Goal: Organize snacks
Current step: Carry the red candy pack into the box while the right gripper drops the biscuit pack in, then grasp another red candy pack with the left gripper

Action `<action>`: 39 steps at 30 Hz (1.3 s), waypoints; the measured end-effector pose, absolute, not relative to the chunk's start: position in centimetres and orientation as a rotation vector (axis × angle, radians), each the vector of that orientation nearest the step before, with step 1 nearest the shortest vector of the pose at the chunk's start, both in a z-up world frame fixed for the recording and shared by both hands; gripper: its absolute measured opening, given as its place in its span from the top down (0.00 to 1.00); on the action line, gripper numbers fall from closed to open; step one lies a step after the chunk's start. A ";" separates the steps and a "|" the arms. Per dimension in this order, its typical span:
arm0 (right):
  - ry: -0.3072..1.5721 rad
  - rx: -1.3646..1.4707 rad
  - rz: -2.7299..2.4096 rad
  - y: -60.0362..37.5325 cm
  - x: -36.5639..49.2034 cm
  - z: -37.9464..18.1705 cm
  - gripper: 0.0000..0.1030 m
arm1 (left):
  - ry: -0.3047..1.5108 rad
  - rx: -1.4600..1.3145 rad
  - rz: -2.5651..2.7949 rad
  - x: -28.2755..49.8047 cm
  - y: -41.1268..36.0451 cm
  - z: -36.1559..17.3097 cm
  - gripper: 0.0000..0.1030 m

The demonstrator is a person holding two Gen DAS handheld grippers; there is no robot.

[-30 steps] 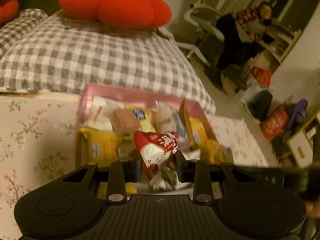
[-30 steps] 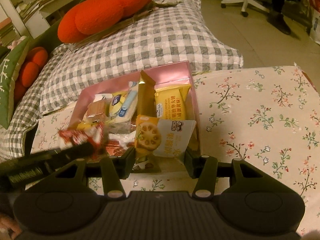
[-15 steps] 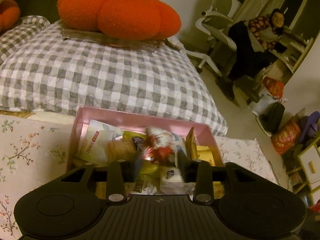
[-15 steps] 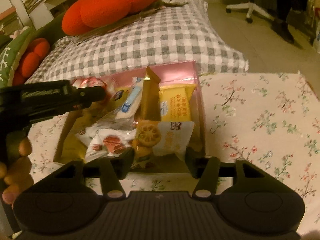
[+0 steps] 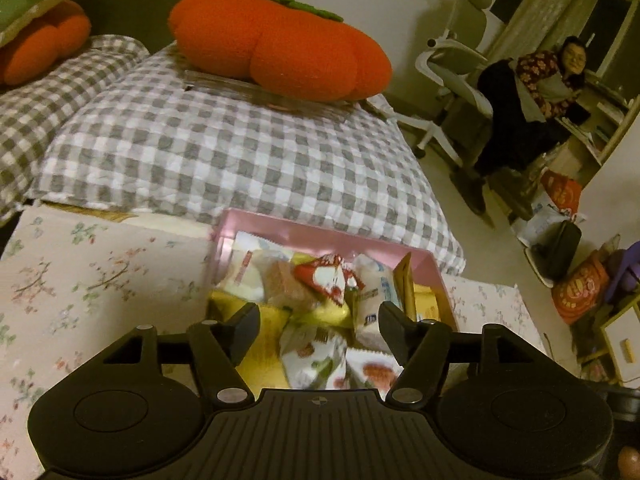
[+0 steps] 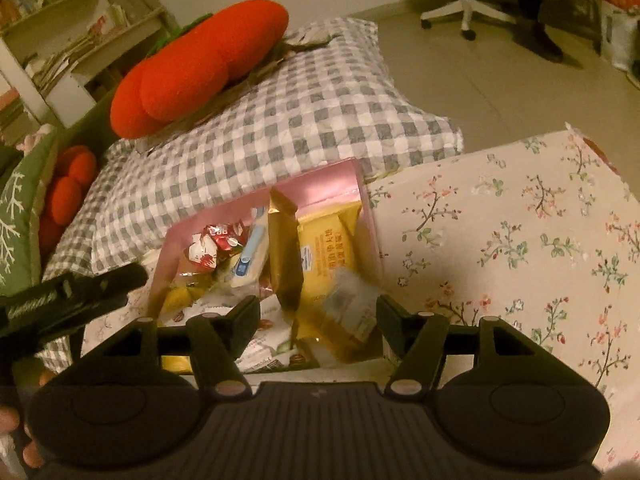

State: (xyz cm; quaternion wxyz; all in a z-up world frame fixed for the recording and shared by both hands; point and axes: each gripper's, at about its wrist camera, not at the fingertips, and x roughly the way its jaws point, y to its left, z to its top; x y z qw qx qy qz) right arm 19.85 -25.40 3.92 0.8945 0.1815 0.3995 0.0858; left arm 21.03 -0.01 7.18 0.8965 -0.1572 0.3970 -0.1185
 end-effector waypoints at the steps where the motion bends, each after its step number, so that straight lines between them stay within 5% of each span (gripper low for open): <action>1: 0.830 0.377 0.182 -25.3 19.8 3.9 0.41 | 0.829 -0.325 -0.244 20.7 0.0 7.2 0.35; 16: 0.953 0.323 0.170 -24.8 16.3 4.6 0.40 | 0.915 -0.213 -0.330 12.1 -2.6 6.3 0.25; 24: 1.000 0.221 0.209 -23.3 12.4 4.8 0.30 | 0.926 -0.095 -0.383 8.4 -5.3 4.7 0.21; 39: 1.034 0.188 0.168 -23.1 12.8 3.3 0.26 | 0.932 0.059 -0.399 7.8 -9.3 0.9 0.18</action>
